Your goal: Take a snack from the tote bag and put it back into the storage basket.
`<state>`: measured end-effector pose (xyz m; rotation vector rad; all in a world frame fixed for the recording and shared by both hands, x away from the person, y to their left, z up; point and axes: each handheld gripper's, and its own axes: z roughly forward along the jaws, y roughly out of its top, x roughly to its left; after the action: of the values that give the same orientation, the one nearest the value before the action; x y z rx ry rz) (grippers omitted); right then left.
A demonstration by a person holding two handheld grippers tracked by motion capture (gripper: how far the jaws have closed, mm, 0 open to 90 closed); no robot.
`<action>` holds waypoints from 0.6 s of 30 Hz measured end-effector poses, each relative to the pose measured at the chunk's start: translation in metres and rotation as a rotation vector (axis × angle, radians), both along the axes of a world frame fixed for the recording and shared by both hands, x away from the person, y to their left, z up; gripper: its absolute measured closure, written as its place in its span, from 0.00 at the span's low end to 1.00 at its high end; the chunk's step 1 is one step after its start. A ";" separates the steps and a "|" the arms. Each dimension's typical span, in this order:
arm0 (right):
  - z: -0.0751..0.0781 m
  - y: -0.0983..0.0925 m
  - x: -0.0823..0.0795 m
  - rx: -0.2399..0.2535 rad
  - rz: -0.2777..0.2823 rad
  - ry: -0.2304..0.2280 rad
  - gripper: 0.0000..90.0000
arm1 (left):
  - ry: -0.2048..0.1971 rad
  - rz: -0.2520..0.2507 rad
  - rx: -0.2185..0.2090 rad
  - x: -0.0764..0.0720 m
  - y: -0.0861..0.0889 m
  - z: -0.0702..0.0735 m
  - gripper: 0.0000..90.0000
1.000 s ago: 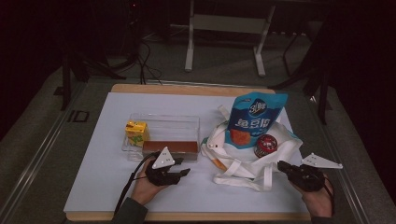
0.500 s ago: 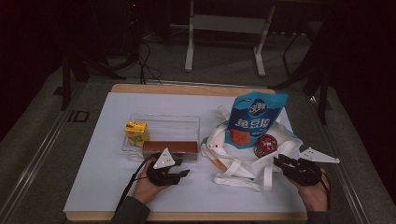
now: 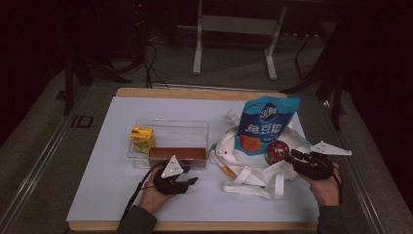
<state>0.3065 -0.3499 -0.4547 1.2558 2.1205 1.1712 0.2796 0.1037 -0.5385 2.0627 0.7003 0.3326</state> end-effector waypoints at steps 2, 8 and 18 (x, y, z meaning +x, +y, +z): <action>0.003 0.001 0.005 0.002 0.002 -0.005 0.64 | -0.001 0.000 0.001 0.000 -0.001 0.000 0.55; 0.007 0.002 0.016 0.022 0.005 -0.008 0.60 | -0.006 -0.001 0.008 -0.001 -0.001 0.000 0.55; 0.019 0.006 0.044 0.043 -0.002 -0.007 0.51 | -0.007 -0.009 0.015 -0.001 -0.002 0.000 0.55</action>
<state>0.3505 -0.3436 -0.4353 1.2701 2.0991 1.2254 0.2786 0.1018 -0.5386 2.0770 0.6854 0.3407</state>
